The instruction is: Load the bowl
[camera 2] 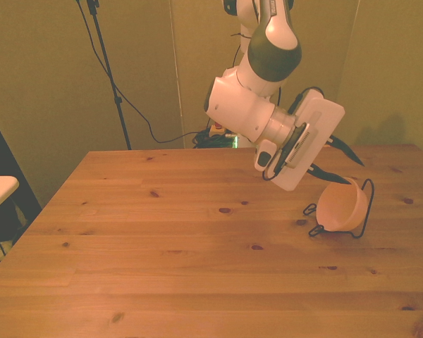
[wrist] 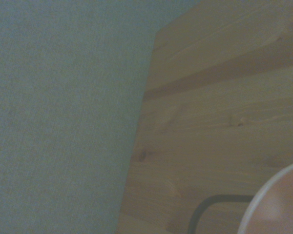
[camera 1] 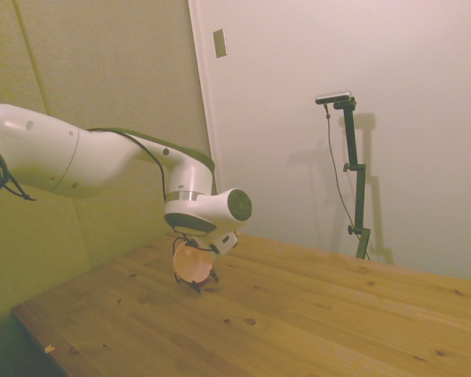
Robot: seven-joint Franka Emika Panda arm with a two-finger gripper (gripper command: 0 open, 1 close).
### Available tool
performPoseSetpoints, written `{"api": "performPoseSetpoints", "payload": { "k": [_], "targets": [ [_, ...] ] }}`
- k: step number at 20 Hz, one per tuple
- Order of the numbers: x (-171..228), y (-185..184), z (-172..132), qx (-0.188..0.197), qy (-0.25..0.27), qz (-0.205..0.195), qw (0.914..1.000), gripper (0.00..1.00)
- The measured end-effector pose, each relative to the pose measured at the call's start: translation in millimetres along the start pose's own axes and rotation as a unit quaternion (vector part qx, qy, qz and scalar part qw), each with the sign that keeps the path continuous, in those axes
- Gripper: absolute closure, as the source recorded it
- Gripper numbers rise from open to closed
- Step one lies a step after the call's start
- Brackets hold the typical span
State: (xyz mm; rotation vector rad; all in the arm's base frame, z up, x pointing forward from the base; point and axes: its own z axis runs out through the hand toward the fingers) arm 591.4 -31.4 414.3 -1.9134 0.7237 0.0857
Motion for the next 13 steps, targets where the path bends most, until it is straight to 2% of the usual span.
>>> {"api": "performPoseSetpoints", "payload": {
  "k": [3,7,13],
  "targets": [
    [-17.5,-3.6,-30.4,-0.011,0.022,-0.009,0.9997,0.00],
    [-56.0,0.4,-63.9,-0.050,0.058,-0.014,0.9970,0.00],
    [-113.1,40.1,-78.6,-0.106,0.107,-0.006,0.9886,0.00]
  ]
}}
